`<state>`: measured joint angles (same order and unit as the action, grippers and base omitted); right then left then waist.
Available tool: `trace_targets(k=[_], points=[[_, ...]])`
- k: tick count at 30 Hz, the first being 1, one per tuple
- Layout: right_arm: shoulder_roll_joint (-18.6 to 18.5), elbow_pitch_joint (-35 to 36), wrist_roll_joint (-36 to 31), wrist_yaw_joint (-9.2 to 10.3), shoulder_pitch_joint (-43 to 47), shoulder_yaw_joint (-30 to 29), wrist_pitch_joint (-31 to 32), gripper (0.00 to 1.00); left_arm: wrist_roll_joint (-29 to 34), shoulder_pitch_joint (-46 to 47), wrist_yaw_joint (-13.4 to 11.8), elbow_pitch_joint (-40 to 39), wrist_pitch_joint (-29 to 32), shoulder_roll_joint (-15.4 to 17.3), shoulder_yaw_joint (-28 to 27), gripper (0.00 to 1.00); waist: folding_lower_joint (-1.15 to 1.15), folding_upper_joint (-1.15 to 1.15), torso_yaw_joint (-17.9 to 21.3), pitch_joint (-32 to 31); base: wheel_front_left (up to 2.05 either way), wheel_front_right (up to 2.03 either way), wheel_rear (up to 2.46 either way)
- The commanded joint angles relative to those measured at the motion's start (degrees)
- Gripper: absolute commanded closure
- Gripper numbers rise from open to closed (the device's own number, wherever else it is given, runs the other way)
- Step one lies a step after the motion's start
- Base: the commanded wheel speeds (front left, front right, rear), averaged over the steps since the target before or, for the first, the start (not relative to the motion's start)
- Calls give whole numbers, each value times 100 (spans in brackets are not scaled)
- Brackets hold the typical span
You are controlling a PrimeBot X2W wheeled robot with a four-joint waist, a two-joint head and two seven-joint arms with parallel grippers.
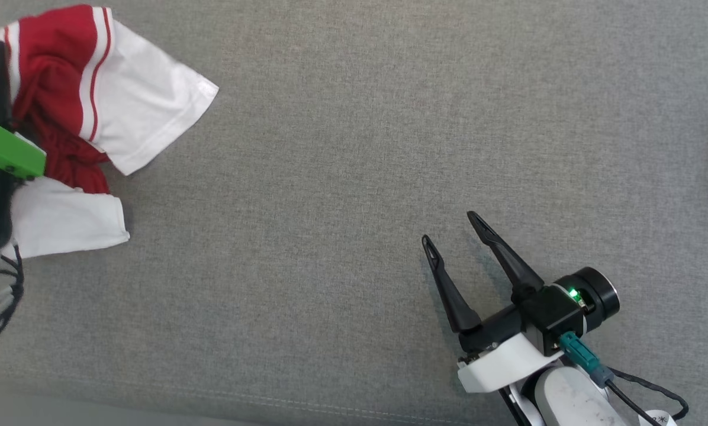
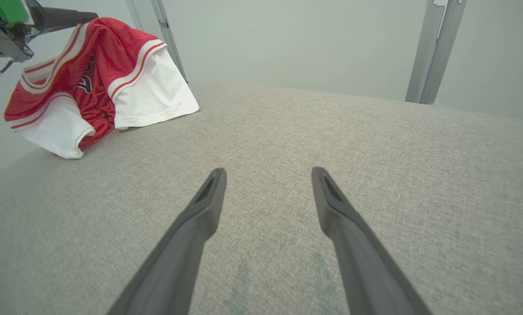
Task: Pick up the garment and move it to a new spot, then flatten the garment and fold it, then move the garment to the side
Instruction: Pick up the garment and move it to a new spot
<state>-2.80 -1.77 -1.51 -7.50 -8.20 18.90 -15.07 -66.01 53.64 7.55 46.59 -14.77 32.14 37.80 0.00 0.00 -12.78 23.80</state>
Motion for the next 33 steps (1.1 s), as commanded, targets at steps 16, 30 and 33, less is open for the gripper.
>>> trace_targets(k=[16,30,33], points=[[-18,-42,888,3,579,16,-21,0,870,-1246,-10,-2861,-15,-42,-1722,100,0,0,847,-1826,0,0,0],[-17,77,1162,2,838,32,-21,0,-128,-1395,-378,-4503,787,-412,-1674,100,0,0,2034,-2137,0,0,0],[-17,110,1120,3,837,54,-21,0,-83,-1484,-466,-4711,819,-488,-1556,100,0,0,2238,-2089,0,0,0]])
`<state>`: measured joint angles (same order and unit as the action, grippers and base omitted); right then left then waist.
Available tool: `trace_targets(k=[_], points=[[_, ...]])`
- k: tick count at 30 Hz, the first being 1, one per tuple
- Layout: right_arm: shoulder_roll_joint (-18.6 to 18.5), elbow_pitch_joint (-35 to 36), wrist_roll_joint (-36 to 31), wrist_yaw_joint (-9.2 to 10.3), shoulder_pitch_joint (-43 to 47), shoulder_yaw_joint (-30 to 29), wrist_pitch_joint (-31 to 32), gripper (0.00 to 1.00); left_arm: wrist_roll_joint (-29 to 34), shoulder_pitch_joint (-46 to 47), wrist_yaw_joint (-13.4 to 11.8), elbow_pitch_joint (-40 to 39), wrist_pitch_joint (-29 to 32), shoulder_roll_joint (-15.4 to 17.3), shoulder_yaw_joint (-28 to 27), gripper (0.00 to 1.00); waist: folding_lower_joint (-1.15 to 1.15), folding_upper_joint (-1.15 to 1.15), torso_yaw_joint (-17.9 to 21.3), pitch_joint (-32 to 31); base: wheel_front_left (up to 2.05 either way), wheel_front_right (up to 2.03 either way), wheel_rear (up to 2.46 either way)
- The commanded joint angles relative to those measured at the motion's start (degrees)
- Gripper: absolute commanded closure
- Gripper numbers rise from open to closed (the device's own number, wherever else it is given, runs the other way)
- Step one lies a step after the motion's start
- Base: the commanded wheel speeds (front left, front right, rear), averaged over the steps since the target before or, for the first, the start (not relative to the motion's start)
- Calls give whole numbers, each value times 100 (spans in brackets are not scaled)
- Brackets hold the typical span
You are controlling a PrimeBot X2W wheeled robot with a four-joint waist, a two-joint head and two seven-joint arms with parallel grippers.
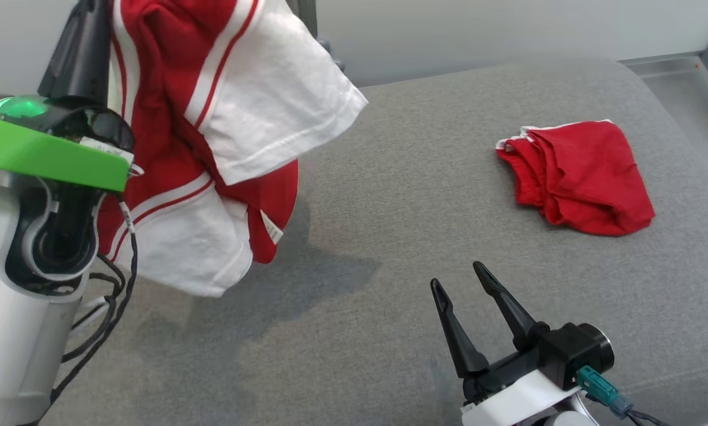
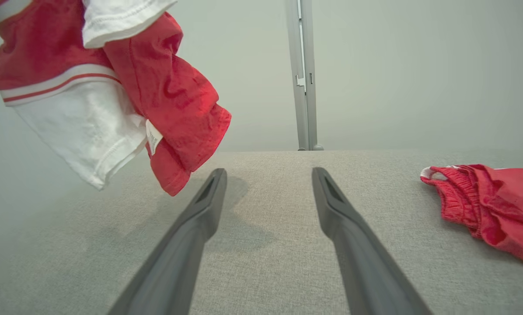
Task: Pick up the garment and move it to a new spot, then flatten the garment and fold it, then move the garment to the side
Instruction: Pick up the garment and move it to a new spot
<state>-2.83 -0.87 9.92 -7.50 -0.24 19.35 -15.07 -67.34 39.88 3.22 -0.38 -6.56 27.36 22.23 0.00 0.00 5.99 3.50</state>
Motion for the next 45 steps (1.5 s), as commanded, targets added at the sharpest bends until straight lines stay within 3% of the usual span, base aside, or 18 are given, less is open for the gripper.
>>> trace_targets(k=[1,10,14,20,26,27,28,29,36,45], points=[[-13,31,-50,3,40,17,-21,0,81,-130,-52,-51,5,-43,55,100,0,0,414,-35,0,0,0],[-10,166,-144,2,111,51,-21,0,628,-313,34,325,-187,-305,658,100,0,0,633,321,0,0,0],[-9,261,-138,2,68,189,-21,0,1416,-299,66,989,-450,-150,1057,100,0,0,737,588,0,0,0],[-8,407,-173,3,-2,286,-21,0,1959,-492,94,2089,-733,-112,1226,100,0,0,843,940,0,0,0],[-9,404,-238,3,20,241,-21,0,2048,-650,231,2970,-845,-269,1074,100,0,0,772,987,0,0,0],[-9,374,-258,3,12,248,-21,0,2039,-679,263,3062,-852,-301,1041,91,0,0,742,962,0,0,0],[-9,343,-271,3,-4,262,-21,0,2010,-709,288,3152,-857,-354,999,15,0,0,709,929,0,0,0],[-8,322,-262,3,-22,281,-21,0,2004,-730,306,3193,-861,-410,926,0,0,0,673,888,0,0,0],[-10,147,-152,2,-178,290,-21,0,2607,-1163,373,2761,-854,-658,144,0,0,0,340,526,0,0,0],[-13,-73,308,3,-139,-168,-21,0,3451,-2394,321,2000,-855,-1151,-1141,0,0,0,-165,-113,0,0,0]])
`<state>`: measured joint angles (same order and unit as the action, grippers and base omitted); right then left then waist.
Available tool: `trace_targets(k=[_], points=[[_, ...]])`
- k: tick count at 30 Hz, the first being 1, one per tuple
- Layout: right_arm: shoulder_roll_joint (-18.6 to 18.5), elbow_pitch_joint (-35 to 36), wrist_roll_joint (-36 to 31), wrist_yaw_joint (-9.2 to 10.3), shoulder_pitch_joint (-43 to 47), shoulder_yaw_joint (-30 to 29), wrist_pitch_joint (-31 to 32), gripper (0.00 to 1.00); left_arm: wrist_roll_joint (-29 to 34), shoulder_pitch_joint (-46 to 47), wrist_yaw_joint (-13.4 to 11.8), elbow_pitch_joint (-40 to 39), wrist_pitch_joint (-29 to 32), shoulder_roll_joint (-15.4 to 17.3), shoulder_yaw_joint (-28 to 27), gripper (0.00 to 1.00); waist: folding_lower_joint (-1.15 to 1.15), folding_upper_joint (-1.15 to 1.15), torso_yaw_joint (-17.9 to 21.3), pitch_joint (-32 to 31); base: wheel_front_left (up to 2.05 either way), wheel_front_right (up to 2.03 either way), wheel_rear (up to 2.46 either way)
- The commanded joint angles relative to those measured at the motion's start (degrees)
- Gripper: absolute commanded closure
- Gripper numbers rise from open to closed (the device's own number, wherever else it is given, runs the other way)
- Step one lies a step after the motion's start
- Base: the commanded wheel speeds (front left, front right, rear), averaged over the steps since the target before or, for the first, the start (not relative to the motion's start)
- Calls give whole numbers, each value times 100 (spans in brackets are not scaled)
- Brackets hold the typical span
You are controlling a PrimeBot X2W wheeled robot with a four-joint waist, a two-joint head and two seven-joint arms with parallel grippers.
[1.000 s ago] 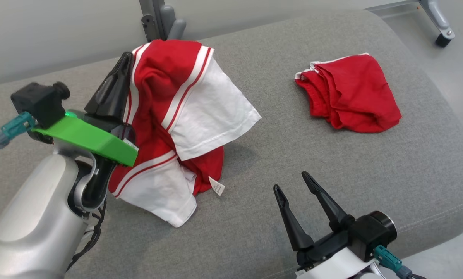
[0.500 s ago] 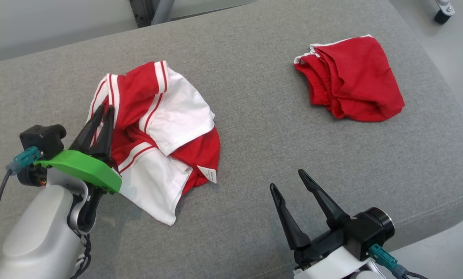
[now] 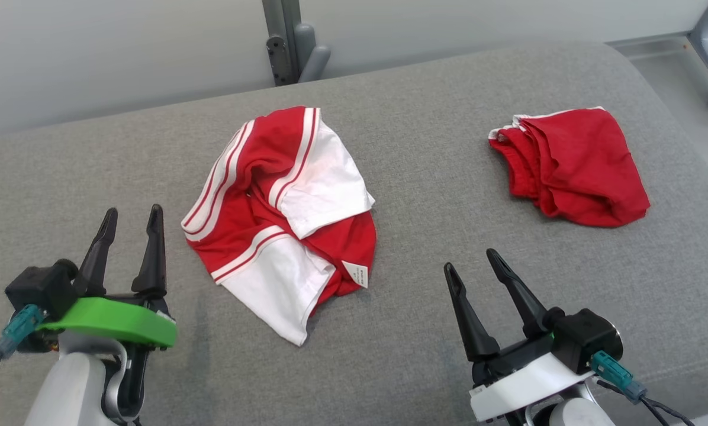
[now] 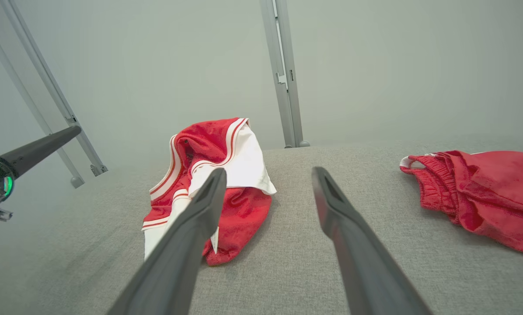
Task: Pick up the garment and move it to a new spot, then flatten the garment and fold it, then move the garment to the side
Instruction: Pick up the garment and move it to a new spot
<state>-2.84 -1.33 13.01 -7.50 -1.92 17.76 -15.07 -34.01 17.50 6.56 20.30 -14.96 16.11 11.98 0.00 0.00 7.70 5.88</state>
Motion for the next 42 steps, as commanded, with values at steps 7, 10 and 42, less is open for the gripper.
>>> trace_targets(k=[7,10,42], points=[[-12,-76,-187,2,182,-264,-21,0,657,-1020,2,-730,-16,-317,-957,0,0,0,-576,-584,0,0,0],[-10,35,-256,2,300,-404,-21,0,941,-1466,45,-1121,-16,-457,-1307,0,0,0,-647,-649,0,0,0],[-11,-32,-398,2,1125,-807,-21,0,2094,-3246,100,-1747,-17,-1218,-1580,0,0,0,-646,-1158,0,0,0]])
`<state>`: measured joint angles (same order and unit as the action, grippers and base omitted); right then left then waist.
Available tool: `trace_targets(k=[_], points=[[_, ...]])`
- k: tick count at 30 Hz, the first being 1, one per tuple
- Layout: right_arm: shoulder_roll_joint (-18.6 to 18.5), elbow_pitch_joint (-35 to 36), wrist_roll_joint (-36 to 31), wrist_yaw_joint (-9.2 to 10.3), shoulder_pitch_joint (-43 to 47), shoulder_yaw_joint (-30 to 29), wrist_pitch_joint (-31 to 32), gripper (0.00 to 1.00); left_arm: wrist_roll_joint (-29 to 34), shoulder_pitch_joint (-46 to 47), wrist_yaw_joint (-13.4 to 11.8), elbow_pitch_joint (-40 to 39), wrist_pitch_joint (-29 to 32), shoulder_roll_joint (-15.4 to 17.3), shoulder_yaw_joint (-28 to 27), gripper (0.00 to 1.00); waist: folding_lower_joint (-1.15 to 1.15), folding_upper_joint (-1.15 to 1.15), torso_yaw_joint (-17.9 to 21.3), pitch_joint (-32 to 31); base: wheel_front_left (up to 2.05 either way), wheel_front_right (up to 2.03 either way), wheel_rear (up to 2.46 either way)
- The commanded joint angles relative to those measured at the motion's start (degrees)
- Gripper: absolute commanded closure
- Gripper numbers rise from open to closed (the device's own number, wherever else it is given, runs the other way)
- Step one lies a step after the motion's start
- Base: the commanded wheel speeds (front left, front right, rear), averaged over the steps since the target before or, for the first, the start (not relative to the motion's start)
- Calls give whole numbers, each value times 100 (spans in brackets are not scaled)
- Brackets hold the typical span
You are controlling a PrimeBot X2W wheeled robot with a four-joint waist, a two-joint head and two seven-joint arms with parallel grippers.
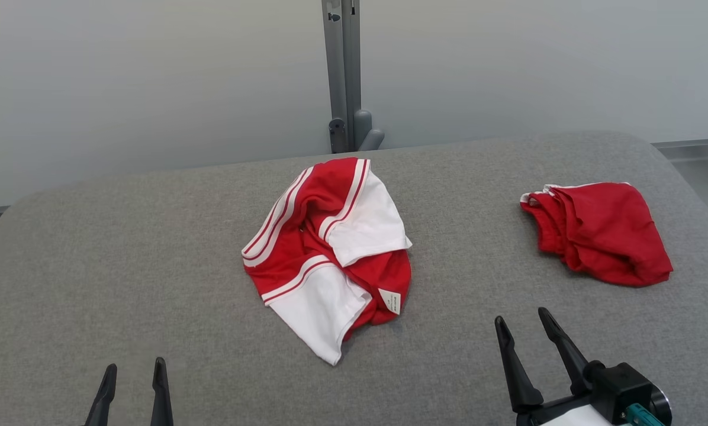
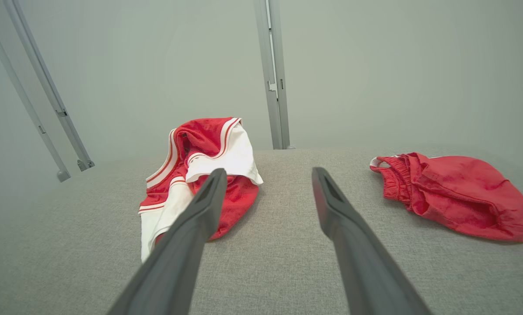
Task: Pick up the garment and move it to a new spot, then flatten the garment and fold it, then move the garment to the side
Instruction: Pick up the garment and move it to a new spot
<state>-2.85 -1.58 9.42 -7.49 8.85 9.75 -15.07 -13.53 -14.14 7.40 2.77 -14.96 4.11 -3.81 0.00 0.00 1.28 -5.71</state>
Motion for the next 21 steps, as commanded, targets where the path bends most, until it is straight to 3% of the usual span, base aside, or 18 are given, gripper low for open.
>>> trace_targets(k=[1,21], points=[[-10,-6,-12,1,44,7,-21,0,58,-55,16,24,-17,-30,26,0,0,0,-17,2,0,0,0],[-10,-7,11,1,57,97,-21,0,97,-14,17,75,-17,-74,104,0,0,0,-64,-43,0,0,0]])
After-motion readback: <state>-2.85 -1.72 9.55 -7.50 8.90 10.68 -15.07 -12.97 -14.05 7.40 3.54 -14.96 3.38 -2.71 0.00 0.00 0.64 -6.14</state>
